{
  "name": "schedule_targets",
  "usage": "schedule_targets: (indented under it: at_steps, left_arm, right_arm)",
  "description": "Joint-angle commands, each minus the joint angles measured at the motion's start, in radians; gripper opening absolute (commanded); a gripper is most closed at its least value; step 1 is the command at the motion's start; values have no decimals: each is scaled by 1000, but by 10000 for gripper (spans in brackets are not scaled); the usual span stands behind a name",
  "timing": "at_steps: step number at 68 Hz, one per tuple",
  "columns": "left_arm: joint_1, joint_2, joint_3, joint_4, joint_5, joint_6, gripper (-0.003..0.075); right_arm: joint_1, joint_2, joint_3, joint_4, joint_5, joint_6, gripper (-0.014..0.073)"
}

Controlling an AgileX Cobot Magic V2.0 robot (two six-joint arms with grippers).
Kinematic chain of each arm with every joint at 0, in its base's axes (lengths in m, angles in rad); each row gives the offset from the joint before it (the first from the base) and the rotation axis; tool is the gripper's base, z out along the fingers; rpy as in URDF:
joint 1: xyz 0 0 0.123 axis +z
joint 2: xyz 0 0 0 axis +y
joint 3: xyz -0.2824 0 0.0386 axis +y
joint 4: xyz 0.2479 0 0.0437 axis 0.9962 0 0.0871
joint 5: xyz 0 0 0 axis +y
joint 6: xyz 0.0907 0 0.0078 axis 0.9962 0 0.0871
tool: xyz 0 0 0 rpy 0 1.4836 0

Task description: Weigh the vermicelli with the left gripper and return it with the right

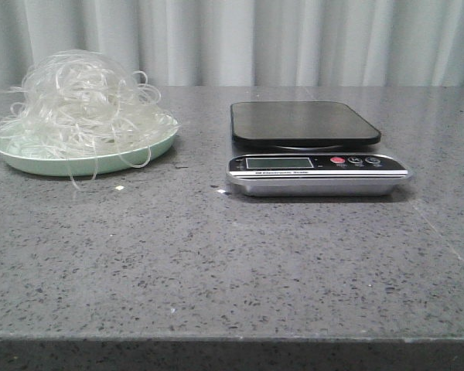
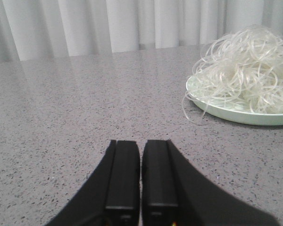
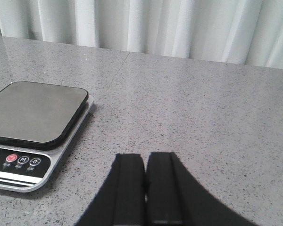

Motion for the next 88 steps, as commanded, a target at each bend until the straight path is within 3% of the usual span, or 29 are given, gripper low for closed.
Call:
schedule_targets:
  at_steps: [1, 71, 88]
  left_arm:
    - [3, -21, 7, 4, -83, -12, 137]
    - [3, -21, 7, 4, -83, -12, 137]
    - [3, -21, 7, 4, -83, -12, 137]
  right_arm:
    - [-5, 5, -28, -10, -75, -8, 151]
    - [-5, 3, -25, -10, -94, -8, 151]
    - [-7, -101, 61, -10, -127, -8, 151]
